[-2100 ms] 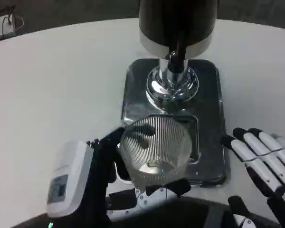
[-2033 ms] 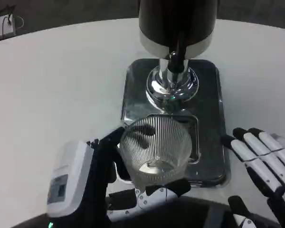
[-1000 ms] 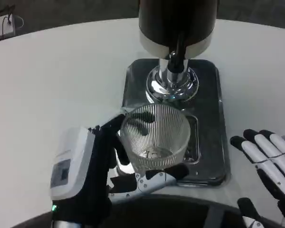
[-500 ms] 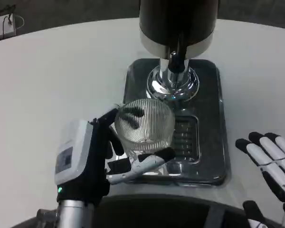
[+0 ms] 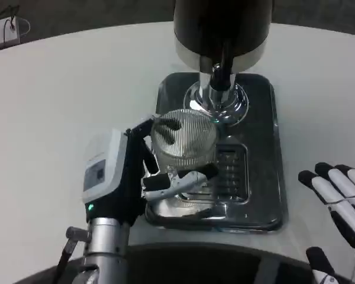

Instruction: Grasp the cup under the faucet to collect the drink, then remove the cup.

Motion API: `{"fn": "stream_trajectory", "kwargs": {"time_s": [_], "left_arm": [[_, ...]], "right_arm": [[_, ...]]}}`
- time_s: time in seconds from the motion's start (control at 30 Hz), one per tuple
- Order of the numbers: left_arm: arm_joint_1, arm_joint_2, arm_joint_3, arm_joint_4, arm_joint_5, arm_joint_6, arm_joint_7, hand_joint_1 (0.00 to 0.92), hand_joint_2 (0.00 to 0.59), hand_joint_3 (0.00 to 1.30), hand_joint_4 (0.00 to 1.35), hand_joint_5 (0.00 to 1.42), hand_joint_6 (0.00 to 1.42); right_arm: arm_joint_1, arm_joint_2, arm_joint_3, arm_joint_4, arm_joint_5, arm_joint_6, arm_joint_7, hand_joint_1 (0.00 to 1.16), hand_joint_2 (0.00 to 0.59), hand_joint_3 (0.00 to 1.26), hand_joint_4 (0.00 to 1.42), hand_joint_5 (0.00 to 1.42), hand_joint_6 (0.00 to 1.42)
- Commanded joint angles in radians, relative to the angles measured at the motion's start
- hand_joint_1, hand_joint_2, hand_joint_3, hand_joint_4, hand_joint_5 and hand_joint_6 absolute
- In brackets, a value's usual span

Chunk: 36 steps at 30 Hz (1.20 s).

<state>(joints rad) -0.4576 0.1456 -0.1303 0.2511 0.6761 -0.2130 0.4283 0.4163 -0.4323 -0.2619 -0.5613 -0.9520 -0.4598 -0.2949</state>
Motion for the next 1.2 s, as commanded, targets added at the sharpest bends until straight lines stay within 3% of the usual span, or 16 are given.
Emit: {"fn": "stream_trajectory", "kwargs": {"time_s": [0.03, 0.5, 0.6, 0.67, 0.73, 0.8, 0.93, 1.2], "left_arm": [[-0.07, 0.013, -0.038, 0.059, 0.027, -0.021, 0.045, 0.773, 0.0, 1.0, 0.98, 1.03, 1.17], [-0.157, 0.028, -0.106, 0.165, 0.029, 0.016, 0.057, 0.772, 0.0, 0.99, 0.97, 1.02, 1.13], [-0.153, 0.033, -0.114, 0.163, 0.029, 0.019, 0.055, 0.757, 0.0, 0.93, 0.91, 1.01, 1.11], [-0.148, 0.036, -0.117, 0.16, 0.021, 0.019, 0.045, 0.665, 0.0, 0.78, 0.71, 0.9, 1.02], [-0.144, 0.041, -0.119, 0.156, 0.011, 0.017, 0.031, 0.414, 0.056, 0.56, 0.45, 0.74, 0.82], [-0.139, 0.048, -0.119, 0.149, -0.002, 0.013, 0.017, 0.272, 0.043, 0.35, 0.26, 0.58, 0.62], [-0.132, 0.058, -0.117, 0.136, -0.017, 0.011, -0.013, 0.22, 0.054, 0.21, 0.15, 0.51, 0.5], [-0.095, 0.061, -0.102, 0.08, -0.027, 0.013, -0.01, 0.109, 0.006, 0.17, 0.12, 0.5, 0.49]], "right_arm": [[0.004, 0.01, 0.008, -0.002, 0.0, 0.006, 0.003, 0.19, 0.532, 0.1, 0.07, 0.11, 0.16], [0.004, 0.012, 0.006, -0.001, 0.004, 0.017, -0.001, 0.19, 0.531, 0.1, 0.07, 0.11, 0.18], [0.001, 0.012, 0.001, 0.001, 0.01, 0.021, -0.001, 0.19, 0.531, 0.1, 0.07, 0.11, 0.18], [0.001, 0.014, 0.0, 0.0, 0.015, 0.024, 0.0, 0.19, 0.531, 0.1, 0.07, 0.11, 0.18], [0.004, 0.016, 0.001, -0.002, 0.016, 0.024, 0.0, 0.19, 0.531, 0.1, 0.07, 0.11, 0.18], [0.01, 0.018, 0.003, -0.004, 0.017, 0.023, 0.0, 0.19, 0.531, 0.1, 0.07, 0.11, 0.18], [0.013, 0.02, 0.002, -0.007, 0.019, 0.021, 0.0, 0.19, 0.531, 0.1, 0.07, 0.12, 0.18], [0.023, 0.023, -0.006, -0.018, 0.027, 0.015, 0.002, 0.19, 0.531, 0.1, 0.07, 0.12, 0.18]]}}
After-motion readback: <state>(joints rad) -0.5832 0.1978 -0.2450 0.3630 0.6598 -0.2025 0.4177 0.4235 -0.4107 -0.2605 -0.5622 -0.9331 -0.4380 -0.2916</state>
